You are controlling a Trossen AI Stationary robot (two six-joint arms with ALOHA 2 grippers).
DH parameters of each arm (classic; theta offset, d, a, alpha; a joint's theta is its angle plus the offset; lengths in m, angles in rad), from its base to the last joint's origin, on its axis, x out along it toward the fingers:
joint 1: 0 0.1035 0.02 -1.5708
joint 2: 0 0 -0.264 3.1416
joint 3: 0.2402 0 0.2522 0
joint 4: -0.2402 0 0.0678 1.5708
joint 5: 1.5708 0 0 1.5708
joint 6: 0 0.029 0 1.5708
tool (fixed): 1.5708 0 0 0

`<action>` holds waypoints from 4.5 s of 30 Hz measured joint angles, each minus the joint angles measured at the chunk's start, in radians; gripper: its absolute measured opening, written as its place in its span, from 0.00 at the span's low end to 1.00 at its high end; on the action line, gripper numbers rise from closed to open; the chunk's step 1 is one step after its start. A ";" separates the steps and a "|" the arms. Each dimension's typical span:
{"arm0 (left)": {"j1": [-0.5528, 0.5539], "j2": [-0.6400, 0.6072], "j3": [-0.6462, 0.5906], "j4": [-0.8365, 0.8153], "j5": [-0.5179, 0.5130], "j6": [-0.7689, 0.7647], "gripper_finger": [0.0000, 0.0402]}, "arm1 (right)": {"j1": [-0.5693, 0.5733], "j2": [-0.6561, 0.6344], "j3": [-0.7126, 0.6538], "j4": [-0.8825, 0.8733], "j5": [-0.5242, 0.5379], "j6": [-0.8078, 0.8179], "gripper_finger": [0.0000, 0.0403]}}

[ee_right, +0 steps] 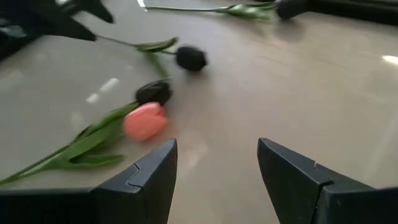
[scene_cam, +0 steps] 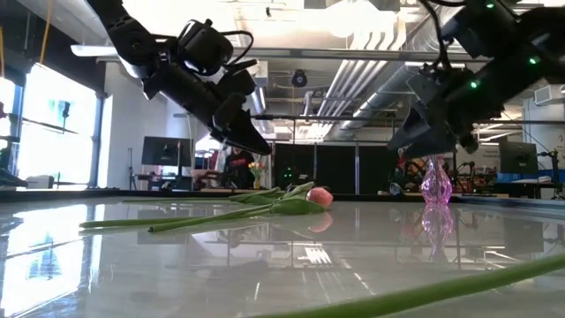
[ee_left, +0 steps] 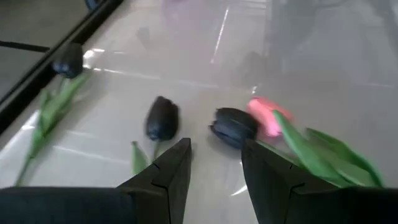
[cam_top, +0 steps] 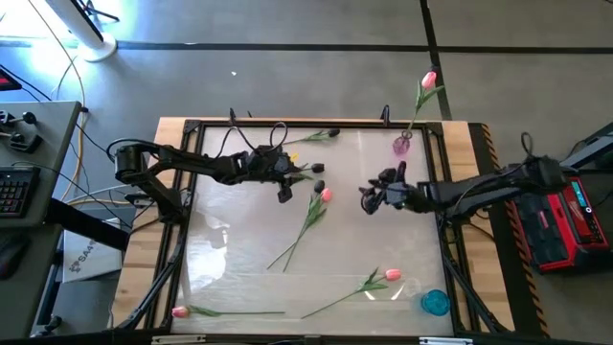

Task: Sort flowers into vase by color
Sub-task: Put the top center black flower into the purple vase

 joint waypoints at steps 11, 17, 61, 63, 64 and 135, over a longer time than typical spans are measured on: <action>-0.137 0.000 0.000 0.004 -0.010 -0.145 0.33 | 0.109 0.069 -0.009 0.108 -0.005 0.050 0.52; -0.262 0.000 0.000 0.010 -0.154 -0.241 0.33 | 0.214 0.111 -0.008 0.122 -0.004 0.116 0.52; -0.402 0.192 0.001 0.273 -0.477 -0.531 0.33 | 0.353 0.193 -0.007 0.156 0.128 -0.255 0.52; -0.341 0.192 0.001 0.274 -0.420 -0.517 0.33 | 0.327 0.193 -0.007 0.160 0.167 -0.332 0.52; -0.312 0.192 0.001 0.273 -0.383 -0.507 0.33 | 0.312 0.193 -0.007 0.171 0.190 -0.375 0.52; 0.412 0.195 0.857 -0.949 0.364 -0.034 0.33 | -0.374 0.178 1.406 -1.066 -0.292 -0.126 0.52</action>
